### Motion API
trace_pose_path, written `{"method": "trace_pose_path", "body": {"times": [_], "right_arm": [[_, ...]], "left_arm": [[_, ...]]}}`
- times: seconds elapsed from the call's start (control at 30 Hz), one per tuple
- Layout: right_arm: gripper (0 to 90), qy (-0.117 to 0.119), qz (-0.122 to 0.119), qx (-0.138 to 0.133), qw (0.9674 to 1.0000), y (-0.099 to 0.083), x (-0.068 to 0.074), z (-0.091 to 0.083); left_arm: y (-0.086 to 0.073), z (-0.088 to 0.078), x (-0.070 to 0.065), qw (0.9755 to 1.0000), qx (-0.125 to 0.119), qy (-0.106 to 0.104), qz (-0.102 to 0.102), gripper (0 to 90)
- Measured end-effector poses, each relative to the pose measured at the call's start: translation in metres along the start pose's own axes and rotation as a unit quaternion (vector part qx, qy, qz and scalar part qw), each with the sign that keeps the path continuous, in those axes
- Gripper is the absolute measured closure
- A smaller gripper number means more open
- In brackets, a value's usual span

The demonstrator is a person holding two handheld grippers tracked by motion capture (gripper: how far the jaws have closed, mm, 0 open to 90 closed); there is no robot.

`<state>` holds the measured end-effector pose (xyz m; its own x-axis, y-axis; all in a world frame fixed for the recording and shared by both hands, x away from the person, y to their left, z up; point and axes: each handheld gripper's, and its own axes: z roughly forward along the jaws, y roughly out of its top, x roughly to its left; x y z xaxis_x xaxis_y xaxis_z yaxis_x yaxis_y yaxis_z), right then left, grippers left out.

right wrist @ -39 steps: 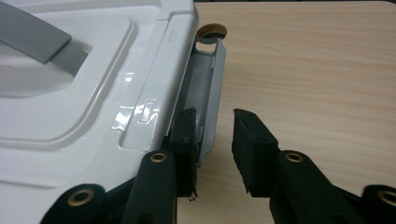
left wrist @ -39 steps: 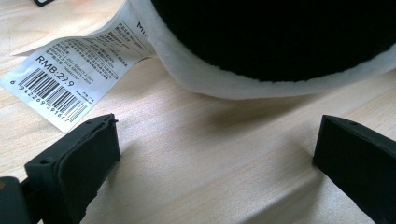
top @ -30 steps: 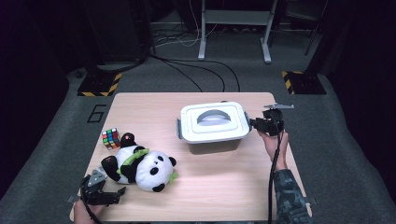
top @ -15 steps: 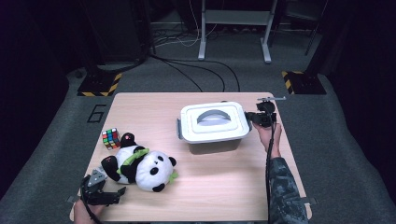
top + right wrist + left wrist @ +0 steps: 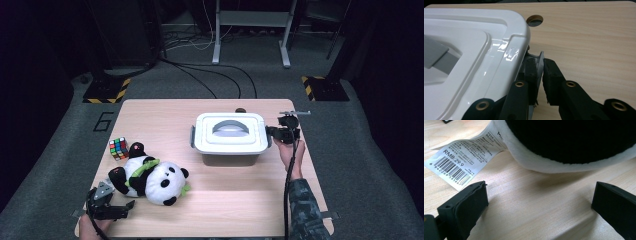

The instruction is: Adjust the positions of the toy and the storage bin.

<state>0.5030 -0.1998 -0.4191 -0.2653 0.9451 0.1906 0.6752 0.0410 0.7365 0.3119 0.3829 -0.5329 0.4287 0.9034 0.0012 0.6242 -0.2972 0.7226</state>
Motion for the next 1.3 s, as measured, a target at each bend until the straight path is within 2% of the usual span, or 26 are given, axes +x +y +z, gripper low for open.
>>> {"method": "trace_pose_path", "body": {"times": [0.13,0.2,0.3,0.4,0.5,0.7,0.87,0.93,1.13,1.3], "right_arm": [[80.8,-0.002,-0.005,-0.001,1.0000,-0.009,0.002,-0.010],[80.4,-0.006,-0.015,-0.001,0.9999,-0.013,0.003,-0.015],[80.2,-0.001,-0.019,-0.006,0.9998,-0.018,0.003,-0.020],[81.1,0.006,-0.018,-0.025,0.9995,-0.018,0.000,-0.021],[75.9,0.019,-0.006,-0.035,0.9992,-0.014,-0.005,-0.019],[76.8,0.019,-0.001,-0.022,0.9996,-0.005,-0.011,-0.005],[82.7,0.047,0.010,-0.016,0.9987,-0.007,-0.016,0.003],[82.9,0.041,0.006,-0.016,0.9990,-0.008,-0.015,0.002],[82.9,0.029,0.012,-0.006,0.9995,-0.014,-0.014,-0.008],[82.6,0.032,0.011,-0.008,0.9994,-0.025,-0.013,-0.021]], "left_arm": [[0.000,0.000,0.000,1.0000,0.000,0.000,-0.001,0.1],[0.000,0.000,0.000,1.0000,0.000,0.000,0.000,0.1],[0.000,0.000,0.000,1.0000,0.000,0.001,-0.001,0.1],[0.000,0.000,0.000,1.0000,0.000,0.001,-0.001,0.1],[0.000,0.000,0.000,1.0000,0.000,0.001,-0.001,0.1],[0.000,0.000,0.000,1.0000,0.000,0.001,-0.001,0.1],[0.000,0.000,0.000,1.0000,0.000,0.001,-0.001,0.1],[0.000,0.000,0.000,1.0000,0.000,0.001,-0.001,0.1],[0.000,0.000,0.000,1.0000,0.000,0.001,-0.001,0.1],[0.000,0.000,0.000,1.0000,0.000,0.001,-0.001,0.1]]}}
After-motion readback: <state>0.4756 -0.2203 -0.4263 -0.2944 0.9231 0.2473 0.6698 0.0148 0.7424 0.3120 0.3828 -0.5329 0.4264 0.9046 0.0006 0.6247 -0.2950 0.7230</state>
